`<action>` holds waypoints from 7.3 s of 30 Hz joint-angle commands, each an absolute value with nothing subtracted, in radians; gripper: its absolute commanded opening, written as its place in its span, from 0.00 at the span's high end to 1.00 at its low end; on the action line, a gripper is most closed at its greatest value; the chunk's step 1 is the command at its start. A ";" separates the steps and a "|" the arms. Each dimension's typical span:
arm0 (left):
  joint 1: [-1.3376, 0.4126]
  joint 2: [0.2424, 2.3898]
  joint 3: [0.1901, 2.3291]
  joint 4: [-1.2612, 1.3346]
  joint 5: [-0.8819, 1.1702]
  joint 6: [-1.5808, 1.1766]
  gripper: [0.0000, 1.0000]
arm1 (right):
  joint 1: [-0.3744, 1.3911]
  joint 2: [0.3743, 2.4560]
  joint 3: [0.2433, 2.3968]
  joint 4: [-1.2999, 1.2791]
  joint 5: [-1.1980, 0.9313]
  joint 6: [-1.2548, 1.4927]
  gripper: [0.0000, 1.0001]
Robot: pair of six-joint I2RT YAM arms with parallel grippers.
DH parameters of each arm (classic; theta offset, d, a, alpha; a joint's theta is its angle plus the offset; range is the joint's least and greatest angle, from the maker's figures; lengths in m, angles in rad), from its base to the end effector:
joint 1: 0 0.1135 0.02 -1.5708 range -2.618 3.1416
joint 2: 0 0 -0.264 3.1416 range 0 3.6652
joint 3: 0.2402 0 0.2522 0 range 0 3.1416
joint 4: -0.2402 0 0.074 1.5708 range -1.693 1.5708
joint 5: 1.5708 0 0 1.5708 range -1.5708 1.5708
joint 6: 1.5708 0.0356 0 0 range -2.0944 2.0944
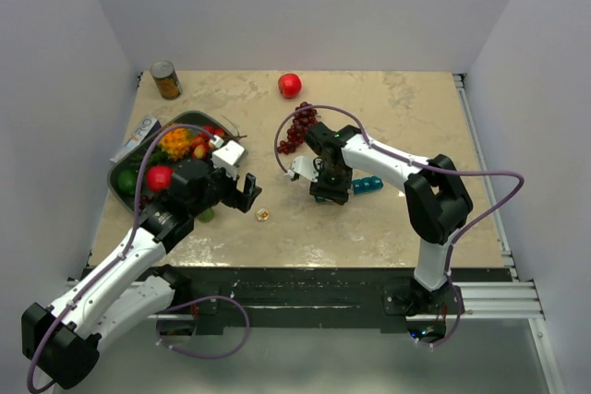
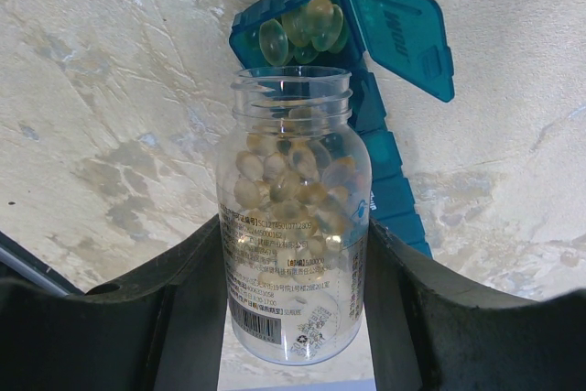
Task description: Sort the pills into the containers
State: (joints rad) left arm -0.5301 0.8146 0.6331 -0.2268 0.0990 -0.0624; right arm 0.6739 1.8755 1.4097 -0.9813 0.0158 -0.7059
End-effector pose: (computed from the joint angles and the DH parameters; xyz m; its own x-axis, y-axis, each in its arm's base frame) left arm 0.1631 -0.0996 0.2769 -0.3781 0.1497 -0.9136 0.5589 0.8236 -0.0964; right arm 0.2805 0.2233 0.2002 -0.1863 -0.9789 -0.0837 -0.9767 0.1938 -0.0920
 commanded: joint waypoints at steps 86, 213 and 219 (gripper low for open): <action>-0.526 0.963 0.601 -0.284 0.086 -0.482 0.15 | 0.281 1.150 0.939 -0.443 -1.186 -0.727 1.00; -0.577 1.235 0.683 0.488 0.624 -0.965 0.98 | 0.402 1.204 0.890 -0.443 -0.908 -0.810 1.00; -0.587 1.261 0.681 0.526 0.629 -0.988 0.98 | 0.437 1.219 0.890 -0.431 -0.881 -0.795 1.00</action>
